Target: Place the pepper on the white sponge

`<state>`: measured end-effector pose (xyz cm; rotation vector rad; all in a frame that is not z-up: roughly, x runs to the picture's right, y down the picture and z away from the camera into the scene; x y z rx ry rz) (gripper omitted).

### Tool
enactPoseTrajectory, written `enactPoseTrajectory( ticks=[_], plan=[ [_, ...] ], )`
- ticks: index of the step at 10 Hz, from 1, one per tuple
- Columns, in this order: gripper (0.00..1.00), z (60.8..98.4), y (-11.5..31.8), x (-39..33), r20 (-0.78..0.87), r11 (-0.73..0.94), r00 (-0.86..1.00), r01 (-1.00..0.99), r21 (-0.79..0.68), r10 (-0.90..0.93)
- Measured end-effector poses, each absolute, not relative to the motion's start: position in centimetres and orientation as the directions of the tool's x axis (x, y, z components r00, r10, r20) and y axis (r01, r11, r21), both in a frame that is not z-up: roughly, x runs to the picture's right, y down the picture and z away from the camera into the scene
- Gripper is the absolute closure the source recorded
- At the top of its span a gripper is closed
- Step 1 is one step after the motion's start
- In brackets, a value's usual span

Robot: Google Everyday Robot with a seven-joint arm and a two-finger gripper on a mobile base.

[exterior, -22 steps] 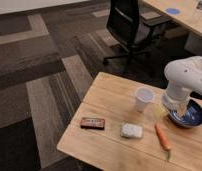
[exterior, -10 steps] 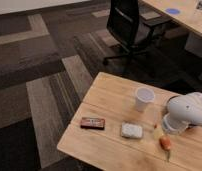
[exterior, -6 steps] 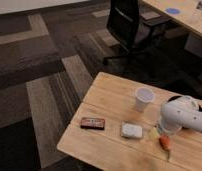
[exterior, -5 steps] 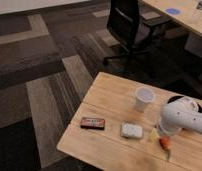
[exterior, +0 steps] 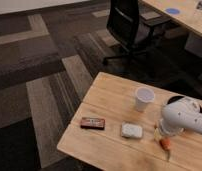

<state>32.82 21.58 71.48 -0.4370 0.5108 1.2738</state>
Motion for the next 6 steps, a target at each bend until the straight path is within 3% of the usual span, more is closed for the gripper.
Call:
enactPoseTrajectory(
  ticks=[1, 3, 5, 6],
  plan=[
    [1.0, 70.5, 20.5, 32.3, -0.577, 0.255, 0.225, -0.966, -0.03, 0.785],
    [1.0, 68.5, 18.7, 29.3, -0.561, 0.318, 0.307, -0.945, -0.082, 0.768],
    [0.79, 67.7, 18.4, 28.5, -0.568, 0.325, 0.325, -0.94, -0.105, 0.756],
    [0.61, 67.6, 18.5, 29.5, -0.58, 0.305, 0.301, -0.948, -0.094, 0.757]
  ],
)
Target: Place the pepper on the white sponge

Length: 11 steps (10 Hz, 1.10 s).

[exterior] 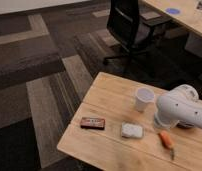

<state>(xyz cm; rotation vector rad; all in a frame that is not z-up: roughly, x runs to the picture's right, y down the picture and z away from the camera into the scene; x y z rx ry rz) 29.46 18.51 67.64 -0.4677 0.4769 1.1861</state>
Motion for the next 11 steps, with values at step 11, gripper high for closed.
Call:
enactPoseTrajectory(
  ticks=[11],
  plan=[
    [0.2, 70.1, 23.6, 35.1, -0.612, 0.323, 0.36, -0.93, -0.176, 0.704]
  ],
)
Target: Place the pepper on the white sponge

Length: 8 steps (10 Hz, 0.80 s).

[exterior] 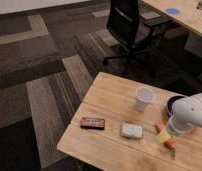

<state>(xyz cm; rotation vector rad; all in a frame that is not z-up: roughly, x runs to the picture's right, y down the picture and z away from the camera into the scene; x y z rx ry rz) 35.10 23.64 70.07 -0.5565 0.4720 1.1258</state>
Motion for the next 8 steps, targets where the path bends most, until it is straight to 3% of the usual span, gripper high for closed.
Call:
enactPoseTrajectory(
  ticks=[8],
  plan=[
    [0.2, 72.2, 26.4, 34.8, -0.647, 0.271, 0.352, -0.936, -0.227, 0.677]
  ],
)
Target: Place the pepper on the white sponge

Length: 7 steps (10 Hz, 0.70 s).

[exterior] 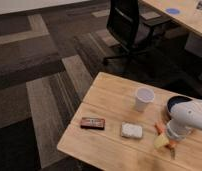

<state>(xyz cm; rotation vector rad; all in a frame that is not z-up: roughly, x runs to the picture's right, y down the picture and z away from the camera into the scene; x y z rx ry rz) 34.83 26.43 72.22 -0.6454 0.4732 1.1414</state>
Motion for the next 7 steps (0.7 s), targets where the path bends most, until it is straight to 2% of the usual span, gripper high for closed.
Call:
enactPoseTrajectory(
  ticks=[2, 3, 4, 6, 7],
  plan=[
    [0.21, 72.38, 26.78, 34.54, -0.654, 0.263, 0.36, -0.933, -0.246, 0.666],
    [0.4, 72.37, 26.58, 34.71, -0.654, 0.26, 0.359, -0.933, -0.248, 0.666],
    [0.5, 72.32, 26.5, 34.81, -0.656, 0.259, 0.357, -0.934, -0.246, 0.665],
    [0.86, 72.02, 26.32, 35.08, -0.661, 0.255, 0.344, -0.939, -0.232, 0.666],
    [0.98, 71.82, 26.25, 35.19, -0.664, 0.252, 0.338, -0.941, -0.226, 0.667]
  ],
)
